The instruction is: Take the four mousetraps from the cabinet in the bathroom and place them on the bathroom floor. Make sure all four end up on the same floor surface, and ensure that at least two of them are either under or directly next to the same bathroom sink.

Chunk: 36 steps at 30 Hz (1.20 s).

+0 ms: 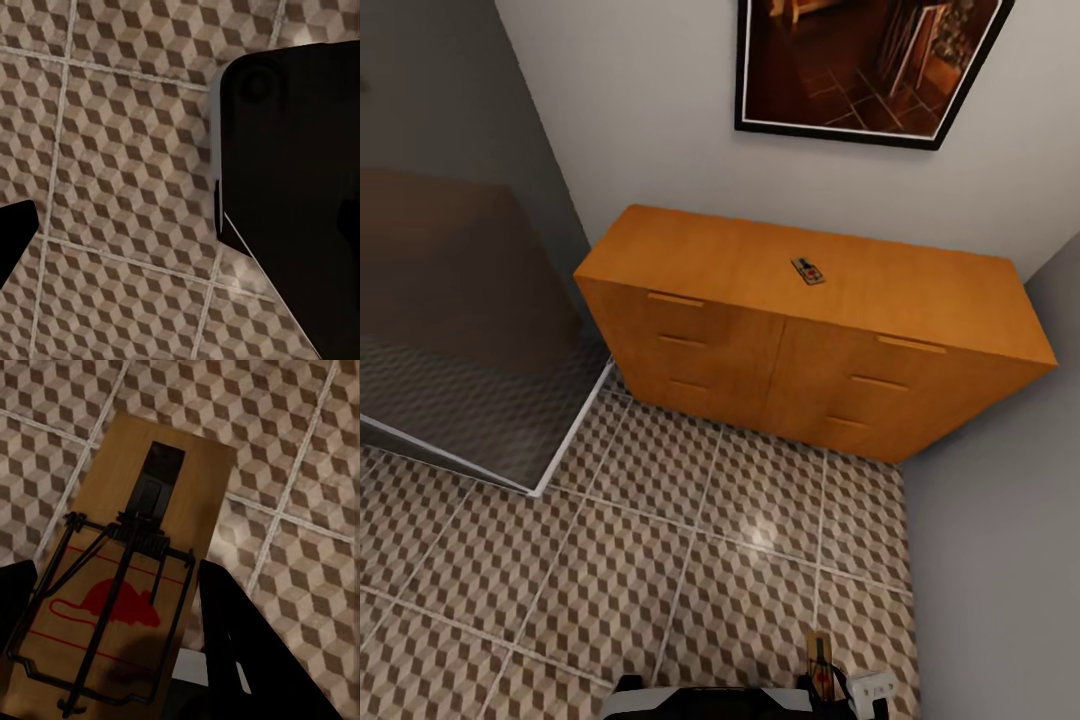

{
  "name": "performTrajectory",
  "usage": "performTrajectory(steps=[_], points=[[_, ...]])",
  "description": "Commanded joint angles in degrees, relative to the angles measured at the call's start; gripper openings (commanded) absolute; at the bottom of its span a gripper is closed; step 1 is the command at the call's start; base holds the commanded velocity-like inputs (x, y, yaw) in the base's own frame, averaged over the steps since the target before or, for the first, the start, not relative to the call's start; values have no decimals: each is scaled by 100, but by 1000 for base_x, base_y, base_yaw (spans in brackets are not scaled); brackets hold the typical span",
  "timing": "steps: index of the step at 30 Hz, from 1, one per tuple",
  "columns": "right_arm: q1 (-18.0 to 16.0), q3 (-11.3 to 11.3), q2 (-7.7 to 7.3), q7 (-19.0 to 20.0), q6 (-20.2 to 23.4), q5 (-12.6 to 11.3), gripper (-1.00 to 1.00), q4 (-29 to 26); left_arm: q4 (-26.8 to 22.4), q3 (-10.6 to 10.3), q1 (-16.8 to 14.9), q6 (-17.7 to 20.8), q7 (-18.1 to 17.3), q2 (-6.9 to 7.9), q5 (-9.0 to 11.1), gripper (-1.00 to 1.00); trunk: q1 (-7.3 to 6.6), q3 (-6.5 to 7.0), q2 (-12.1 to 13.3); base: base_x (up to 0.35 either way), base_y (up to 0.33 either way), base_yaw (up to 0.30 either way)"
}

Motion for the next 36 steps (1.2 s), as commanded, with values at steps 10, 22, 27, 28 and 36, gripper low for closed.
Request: performTrajectory(steps=[10, 22, 27, 28, 36], points=[[-3, 24, -2, 49, -16, -72, -100, 5, 20, -30, -7, -29, 41, -1, -18, 100, 4, -6, -8, 99, -100, 7], [-3, 24, -2, 49, -16, -71, -100, 5, 20, -30, -5, -29, 31, -1, -18, 100, 4, -6, -8, 5, -5, 0], [-3, 25, -2, 49, -16, -70, -100, 7, 20, -30, -6, -29, 30, -1, -18, 100, 4, -6, -8, 0, -28, 0], [-3, 23, -2, 49, -16, -70, -100, 6, 20, -30, -7, -29, 27, -1, -18, 100, 4, -6, -8, 0, -8, 0], [-3, 23, -2, 49, -16, -70, -100, 7, 20, -30, -8, -24, 38, -1, -18, 100, 4, -6, -8, 0, -89, 0]])
